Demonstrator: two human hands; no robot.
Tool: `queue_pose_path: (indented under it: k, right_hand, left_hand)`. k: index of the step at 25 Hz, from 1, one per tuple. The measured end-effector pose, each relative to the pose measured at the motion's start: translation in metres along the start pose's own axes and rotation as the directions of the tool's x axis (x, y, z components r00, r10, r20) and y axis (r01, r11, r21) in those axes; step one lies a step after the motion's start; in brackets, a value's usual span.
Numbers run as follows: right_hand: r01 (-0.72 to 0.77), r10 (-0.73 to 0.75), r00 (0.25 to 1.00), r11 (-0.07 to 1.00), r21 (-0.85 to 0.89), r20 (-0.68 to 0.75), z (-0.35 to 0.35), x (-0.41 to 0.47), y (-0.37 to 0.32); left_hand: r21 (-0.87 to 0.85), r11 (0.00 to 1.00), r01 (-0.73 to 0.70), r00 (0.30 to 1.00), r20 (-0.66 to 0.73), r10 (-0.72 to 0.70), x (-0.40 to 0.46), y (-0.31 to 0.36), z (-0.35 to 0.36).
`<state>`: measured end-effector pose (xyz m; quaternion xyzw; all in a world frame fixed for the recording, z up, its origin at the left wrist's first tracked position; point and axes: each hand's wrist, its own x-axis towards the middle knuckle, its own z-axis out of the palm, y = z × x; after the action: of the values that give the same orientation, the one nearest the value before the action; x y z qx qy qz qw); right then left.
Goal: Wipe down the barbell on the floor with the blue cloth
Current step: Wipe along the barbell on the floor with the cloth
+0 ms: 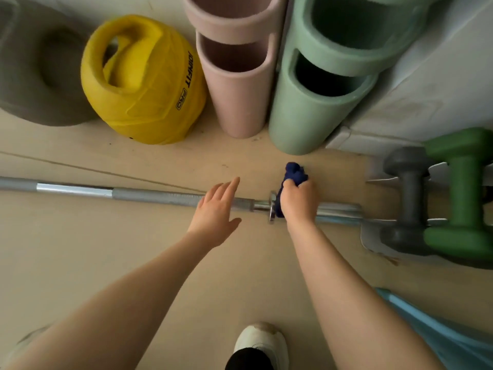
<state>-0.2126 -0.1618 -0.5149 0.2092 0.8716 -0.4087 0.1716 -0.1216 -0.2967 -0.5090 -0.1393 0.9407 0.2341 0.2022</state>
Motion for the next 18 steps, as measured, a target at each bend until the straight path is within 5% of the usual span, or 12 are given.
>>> queue_pose_path:
  k: [2,5,7,10,12,15,17,18]
  right_hand:
    - [0.244,-0.229,0.967,0.958,-0.152,0.110,0.012,-0.014,-0.008]
    - [0.617,-0.479,0.785,0.665,-0.422,0.392,0.026,-0.028,-0.003]
    - [0.635,-0.497,0.771,0.547,-0.546,0.399,0.025,-0.012,0.000]
    - [0.477,-0.439,0.877,0.736,-0.481,0.198,0.031,0.009,-0.006]
    - [0.561,-0.525,0.823,0.689,-0.459,0.218,0.028,-0.003,-0.001]
    - [0.769,-0.640,0.633,0.450,-0.454,0.436,0.014,-0.034,0.024]
    - [0.779,-0.655,0.625,0.487,-0.395,0.425,0.012,-0.030,0.020]
    - [0.726,-0.628,0.688,0.592,-0.351,0.364,0.018,-0.021,0.012]
  left_hand:
    - [0.046,0.998,0.041,0.995,-0.092,-0.037,-0.009,-0.033,-0.011]
    - [0.096,0.992,0.085,0.983,-0.172,-0.067,-0.012,-0.060,-0.012]
    - [0.149,0.988,0.041,0.986,-0.166,-0.015,-0.008,-0.064,-0.007]
    - [0.235,0.972,-0.027,0.969,-0.232,0.083,0.004,-0.069,-0.001]
    - [0.269,0.963,-0.032,0.961,-0.256,0.104,0.010,-0.069,-0.003]
    - [0.281,0.958,-0.054,0.957,-0.261,0.131,0.009,-0.069,-0.003]
    - [0.279,0.958,-0.065,0.959,-0.249,0.138,0.009,-0.070,-0.001]
    - [0.279,0.958,-0.060,0.958,-0.253,0.134,0.011,-0.070,-0.001]
